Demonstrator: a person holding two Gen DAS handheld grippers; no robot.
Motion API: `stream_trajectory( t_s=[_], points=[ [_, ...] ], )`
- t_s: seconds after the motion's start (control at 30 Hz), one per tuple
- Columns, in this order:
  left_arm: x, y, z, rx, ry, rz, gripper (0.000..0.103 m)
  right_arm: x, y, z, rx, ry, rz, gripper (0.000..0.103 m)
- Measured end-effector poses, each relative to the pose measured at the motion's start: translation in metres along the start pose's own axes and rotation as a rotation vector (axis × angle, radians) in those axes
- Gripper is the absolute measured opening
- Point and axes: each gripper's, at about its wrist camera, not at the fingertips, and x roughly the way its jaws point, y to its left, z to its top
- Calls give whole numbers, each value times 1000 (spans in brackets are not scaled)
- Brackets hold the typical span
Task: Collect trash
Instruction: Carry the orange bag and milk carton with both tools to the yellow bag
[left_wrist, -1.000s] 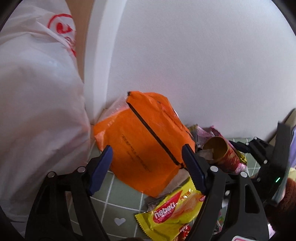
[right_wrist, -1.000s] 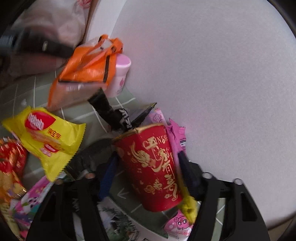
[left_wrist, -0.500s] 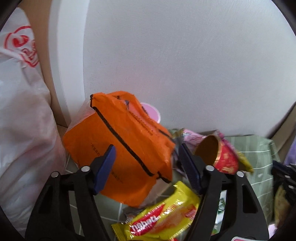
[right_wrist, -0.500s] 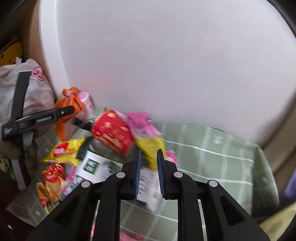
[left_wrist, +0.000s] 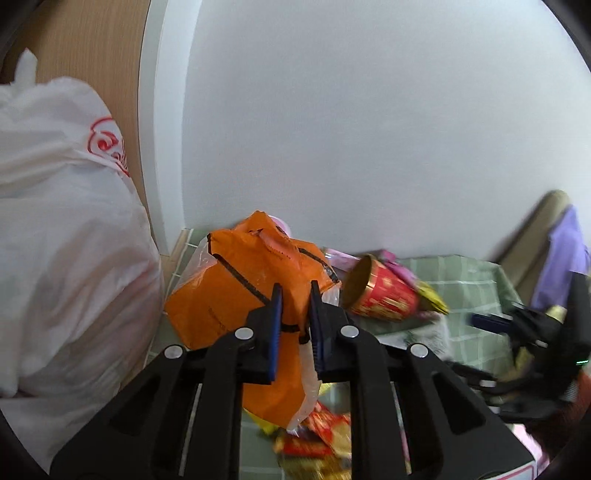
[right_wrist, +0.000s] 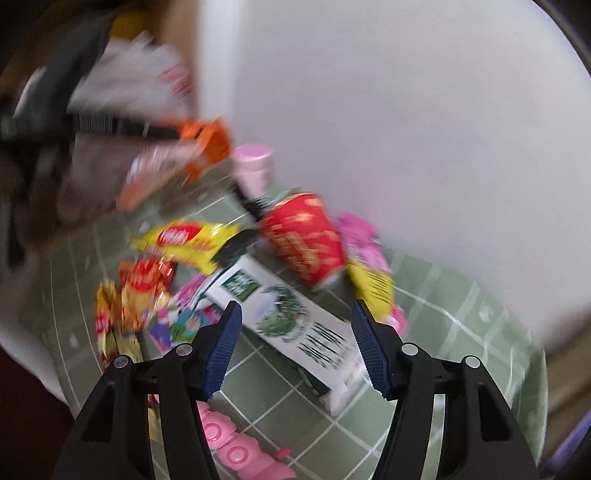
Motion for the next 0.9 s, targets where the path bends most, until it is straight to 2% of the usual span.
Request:
stream_trajectory(
  t_s=[0.13, 0.23, 0.33, 0.4, 0.43, 0.53, 0.73, 0.9],
  points=[
    [-26, 0, -7, -6, 4, -21, 13, 28, 16, 9, -174, 36, 35, 58],
    [-36, 2, -16, -13, 9, -26, 13, 53, 26, 12, -290, 100, 64, 58],
    [-42, 0, -28, -15, 13, -31, 13, 77, 26, 18, -317, 166, 70, 58],
    [-43, -2, -32, -15, 14, -25, 13, 83, 17, 23, -267, 184, 105, 58],
    [-44, -2, -34, -15, 12, -24, 13, 82, 11, 27, -214, 173, 124, 53],
    [-48, -6, -36, -11, -2, -27, 13, 61, -4, 34, -59, 112, 168, 50],
    [-70, -2, -29, -2, -57, -87, 13, -26, -21, 29, 155, -67, 63, 49],
    [-74, -36, -10, 53, -96, -187, 13, -110, -42, 7, 304, -179, -73, 48]
  ],
)
